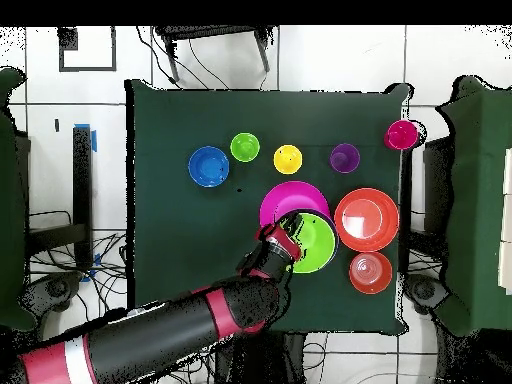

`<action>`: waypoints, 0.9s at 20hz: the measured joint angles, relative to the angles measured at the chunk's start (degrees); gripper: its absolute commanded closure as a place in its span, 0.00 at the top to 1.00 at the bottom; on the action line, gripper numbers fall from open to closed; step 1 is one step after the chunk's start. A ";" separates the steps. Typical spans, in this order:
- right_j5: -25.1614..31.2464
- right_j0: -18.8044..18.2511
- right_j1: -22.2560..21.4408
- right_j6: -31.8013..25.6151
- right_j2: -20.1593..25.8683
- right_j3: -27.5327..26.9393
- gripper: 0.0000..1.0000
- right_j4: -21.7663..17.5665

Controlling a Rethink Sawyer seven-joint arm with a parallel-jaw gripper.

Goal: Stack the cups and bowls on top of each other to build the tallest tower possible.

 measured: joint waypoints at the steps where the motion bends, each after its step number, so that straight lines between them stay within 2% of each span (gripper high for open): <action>1: -0.01 -0.20 0.05 0.00 0.02 -0.11 0.00 0.33; 8: 0.01 -1.54 1.85 -0.01 0.00 -2.42 0.00 3.77; 18: 0.01 -2.03 1.87 -0.01 0.00 -4.77 0.00 3.89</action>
